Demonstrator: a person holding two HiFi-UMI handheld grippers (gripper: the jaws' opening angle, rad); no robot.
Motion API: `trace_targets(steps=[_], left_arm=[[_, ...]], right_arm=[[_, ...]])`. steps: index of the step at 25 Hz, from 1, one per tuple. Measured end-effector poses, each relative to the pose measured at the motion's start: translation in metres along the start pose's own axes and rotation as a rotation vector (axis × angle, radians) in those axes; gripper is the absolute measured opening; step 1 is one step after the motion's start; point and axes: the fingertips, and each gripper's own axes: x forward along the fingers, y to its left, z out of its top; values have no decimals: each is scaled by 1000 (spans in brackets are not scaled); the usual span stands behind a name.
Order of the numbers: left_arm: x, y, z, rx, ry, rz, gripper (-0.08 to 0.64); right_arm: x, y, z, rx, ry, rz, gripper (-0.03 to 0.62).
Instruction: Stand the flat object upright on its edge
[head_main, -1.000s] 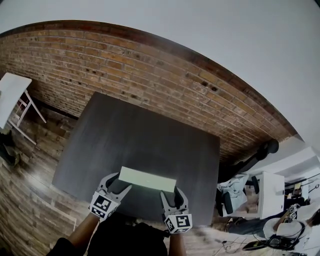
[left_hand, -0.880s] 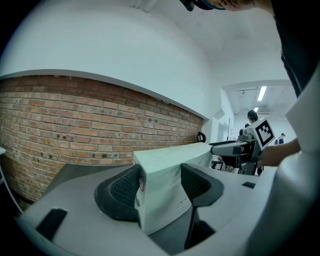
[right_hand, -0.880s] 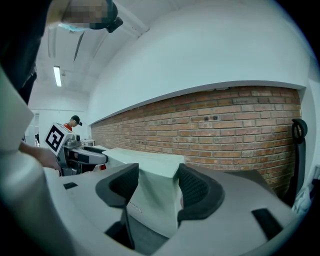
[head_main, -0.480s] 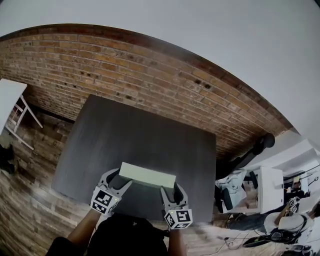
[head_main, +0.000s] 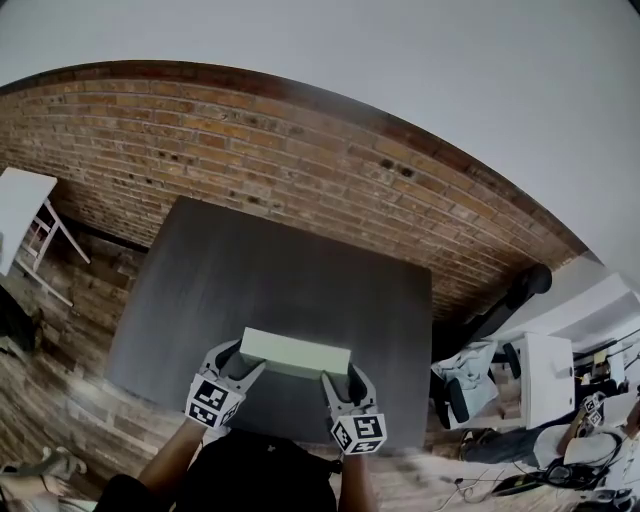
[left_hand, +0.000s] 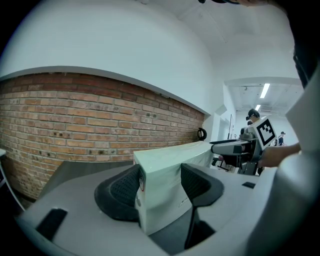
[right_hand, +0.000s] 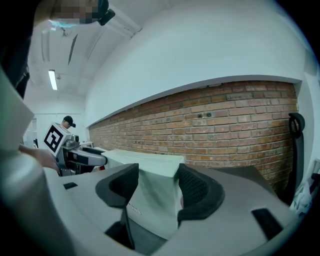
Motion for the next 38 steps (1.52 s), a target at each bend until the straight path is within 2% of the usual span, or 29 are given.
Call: trace_targets(steps=[11,38], left_arm=[[9,-1,-6,3,20,39,275],[20,7,0,3,-1,58,275]], right_arm=[[8,-11,-12,34,5,36,261],[20,-21,-9,44,-17,63,256]])
